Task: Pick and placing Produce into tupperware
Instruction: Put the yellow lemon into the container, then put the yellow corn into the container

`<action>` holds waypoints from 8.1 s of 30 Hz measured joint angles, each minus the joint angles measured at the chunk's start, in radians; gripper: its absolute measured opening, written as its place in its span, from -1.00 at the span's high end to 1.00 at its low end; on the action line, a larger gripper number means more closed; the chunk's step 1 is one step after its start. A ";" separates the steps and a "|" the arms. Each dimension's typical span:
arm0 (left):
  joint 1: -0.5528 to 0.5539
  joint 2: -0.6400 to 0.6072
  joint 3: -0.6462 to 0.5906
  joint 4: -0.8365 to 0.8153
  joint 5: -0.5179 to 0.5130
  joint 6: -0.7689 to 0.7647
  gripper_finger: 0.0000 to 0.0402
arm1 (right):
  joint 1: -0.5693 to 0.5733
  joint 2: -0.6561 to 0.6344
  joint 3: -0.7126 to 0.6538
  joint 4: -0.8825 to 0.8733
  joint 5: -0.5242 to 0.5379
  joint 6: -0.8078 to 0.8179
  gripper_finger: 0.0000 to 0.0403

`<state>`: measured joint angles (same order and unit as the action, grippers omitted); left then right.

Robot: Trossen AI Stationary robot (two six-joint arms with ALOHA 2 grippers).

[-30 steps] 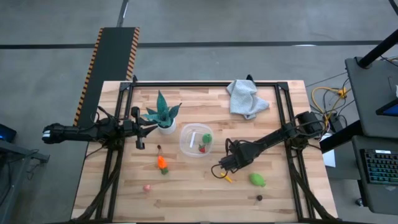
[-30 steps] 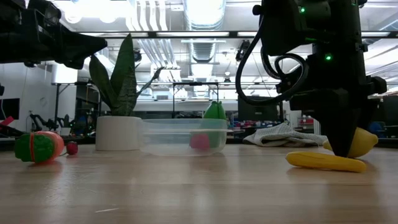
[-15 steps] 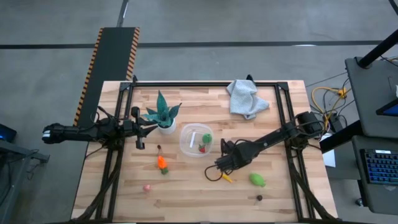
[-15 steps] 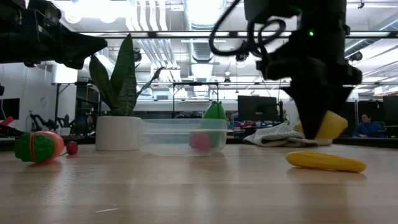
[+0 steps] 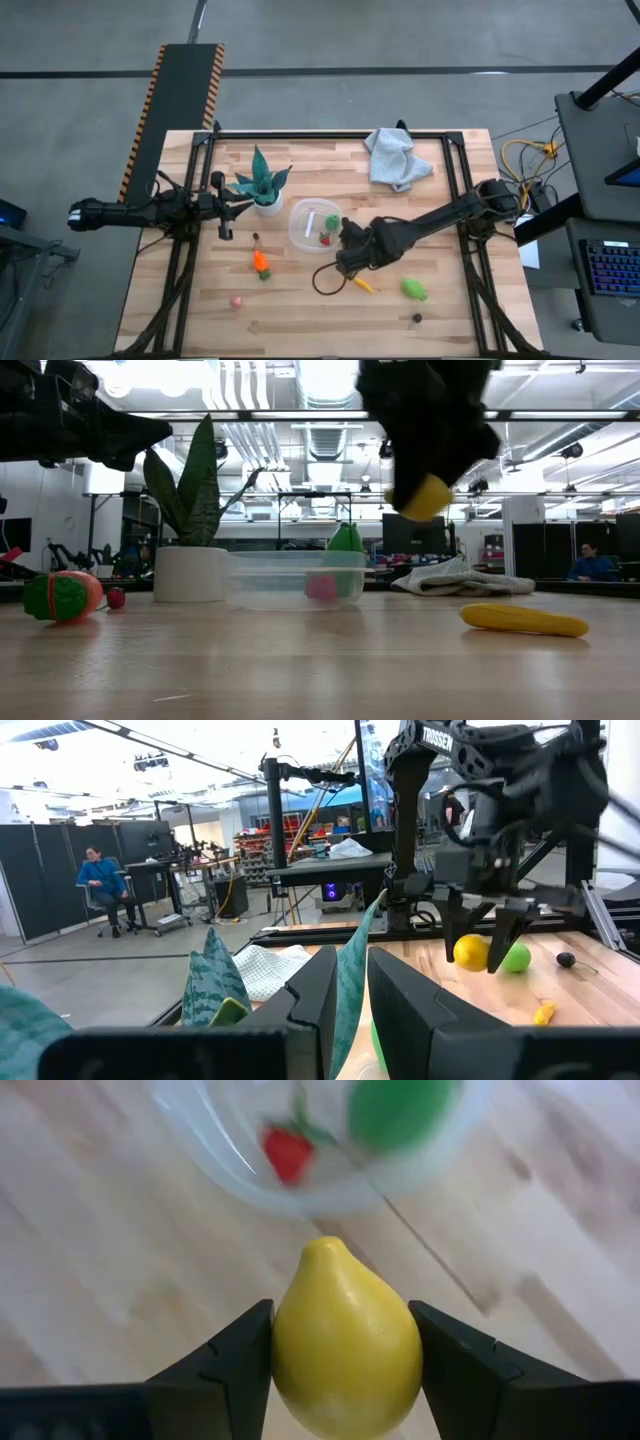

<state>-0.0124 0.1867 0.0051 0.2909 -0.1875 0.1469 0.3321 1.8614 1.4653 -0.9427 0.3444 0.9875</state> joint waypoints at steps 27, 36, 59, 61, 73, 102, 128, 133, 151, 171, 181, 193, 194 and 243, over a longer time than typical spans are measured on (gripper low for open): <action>0.000 0.000 0.000 0.001 0.000 0.000 0.76 | -0.202 0.047 0.036 0.423 -0.038 -0.535 0.02; 0.000 -0.001 0.000 0.001 0.000 0.000 0.76 | -0.215 0.151 0.035 0.465 -0.091 -0.544 0.02; 0.000 -0.002 0.000 0.000 0.000 0.000 0.76 | -0.217 0.171 0.034 0.513 -0.145 -0.579 -0.24; 0.000 -0.002 0.000 0.000 0.000 0.000 0.76 | -0.217 0.171 0.034 0.514 -0.144 -0.580 -0.24; 0.000 -0.001 0.000 0.000 0.000 0.000 0.76 | -0.205 0.118 0.034 0.513 -0.142 -0.577 -0.17; 0.000 -0.002 0.000 -0.001 0.000 0.000 0.76 | 0.110 -0.157 0.034 0.100 -0.001 -0.256 -0.16; 0.000 -0.002 0.000 0.001 0.000 -0.003 0.76 | 0.213 0.163 -0.032 0.038 -0.128 0.020 -0.16; 0.000 -0.001 0.000 0.000 0.000 -0.004 0.76 | 0.214 0.186 -0.032 0.040 -0.143 0.026 -0.16; 0.000 -0.001 0.000 0.000 0.000 -0.004 0.76 | 0.214 0.189 -0.068 0.064 -0.133 0.025 -0.12; 0.000 -0.001 0.000 0.000 0.000 -0.004 0.76 | 0.214 0.188 -0.075 0.121 -0.148 0.004 0.89; 0.000 -0.001 0.000 0.000 0.000 -0.003 0.76 | 0.208 0.186 -0.077 0.121 -0.130 -0.011 0.93; 0.000 -0.001 0.000 0.000 0.000 -0.004 0.76 | 0.161 0.179 -0.011 0.122 -0.064 -0.130 0.94; 0.000 -0.001 0.000 0.000 0.000 -0.003 0.76 | 0.157 0.179 -0.005 0.123 -0.055 -0.143 0.94; 0.000 -0.001 0.000 0.000 0.000 -0.003 0.76 | -0.177 0.178 0.145 0.275 -0.067 -0.782 0.94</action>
<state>-0.0124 0.1856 0.0049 0.2913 -0.1875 0.1436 0.1555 2.0392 1.6100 -0.6674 0.2779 0.2050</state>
